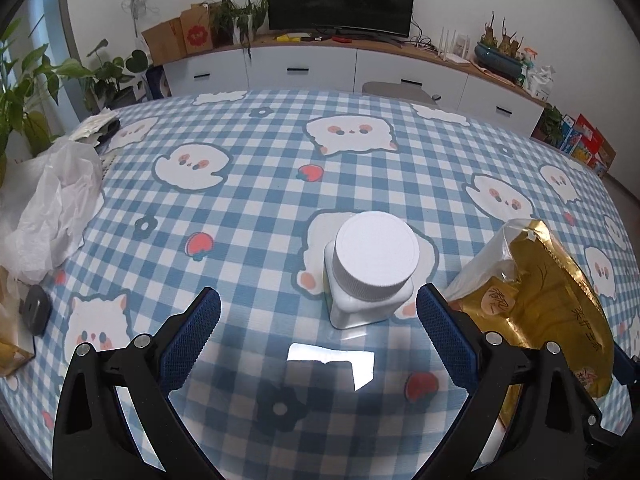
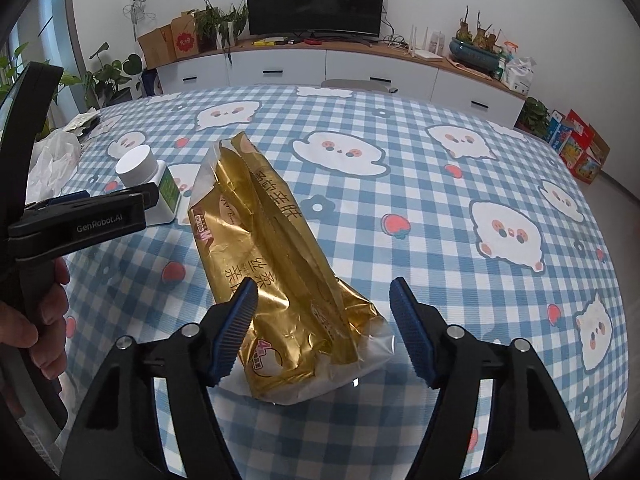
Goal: Collect trash
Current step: 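Grasp the white pill bottle with the left tool while the right tool grasps the gold foil bag, then carry the pill bottle and the gold foil bag with both tools toward the bin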
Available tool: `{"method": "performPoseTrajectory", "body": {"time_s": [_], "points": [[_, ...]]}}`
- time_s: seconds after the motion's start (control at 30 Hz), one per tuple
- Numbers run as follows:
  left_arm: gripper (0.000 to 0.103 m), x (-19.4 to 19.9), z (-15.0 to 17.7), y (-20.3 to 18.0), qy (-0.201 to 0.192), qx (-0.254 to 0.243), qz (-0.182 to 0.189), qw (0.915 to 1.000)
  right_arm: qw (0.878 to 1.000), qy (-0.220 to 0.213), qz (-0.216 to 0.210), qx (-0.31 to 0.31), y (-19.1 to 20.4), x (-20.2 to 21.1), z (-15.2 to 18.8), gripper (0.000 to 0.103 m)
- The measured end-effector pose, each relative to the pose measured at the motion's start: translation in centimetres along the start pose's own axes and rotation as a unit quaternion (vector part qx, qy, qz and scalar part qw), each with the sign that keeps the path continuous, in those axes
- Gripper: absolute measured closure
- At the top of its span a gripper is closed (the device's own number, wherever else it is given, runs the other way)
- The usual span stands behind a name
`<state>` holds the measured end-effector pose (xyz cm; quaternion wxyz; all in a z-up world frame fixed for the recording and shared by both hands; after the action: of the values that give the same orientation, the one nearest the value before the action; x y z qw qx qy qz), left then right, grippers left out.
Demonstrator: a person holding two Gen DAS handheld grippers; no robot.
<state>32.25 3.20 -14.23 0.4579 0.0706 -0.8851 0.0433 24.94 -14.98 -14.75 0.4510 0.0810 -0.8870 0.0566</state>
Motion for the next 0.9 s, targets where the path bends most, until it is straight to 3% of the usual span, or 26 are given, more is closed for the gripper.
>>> {"method": "performPoseTrajectory", "body": {"time_s": [0.1,0.47,0.6,0.9], "points": [[0.009,-0.3,-0.6,-0.2,-0.002,-0.001,0.000,1.0000,1.000,0.012,-0.005,-0.011,0.1,-0.5,0.2,0.059],[0.044,-2.3,-0.4,-1.4,0.022,-0.015,0.012,0.9996,1.000,0.023,-0.012,-0.009,0.9,-0.8,0.4,0.091],[0.061,-2.6,-0.2,-1.6,0.029,-0.016,0.017,0.9993,1.000,0.020,-0.010,-0.006,1.2,-0.7,0.4,0.095],[0.061,-1.4,-0.4,-0.9,0.024,-0.007,0.020,0.9995,1.000,0.008,-0.007,-0.014,0.6,0.0,-0.1,0.097]]}}
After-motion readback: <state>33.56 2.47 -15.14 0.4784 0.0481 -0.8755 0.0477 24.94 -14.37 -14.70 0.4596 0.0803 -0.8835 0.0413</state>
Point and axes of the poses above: each gripper's, at about its wrist camera, not at the fingertips, and x roughly against the way its jaws point, y to its left, z to its underside, the point moved 10 cm from there along -x, roughly the way its jaws point
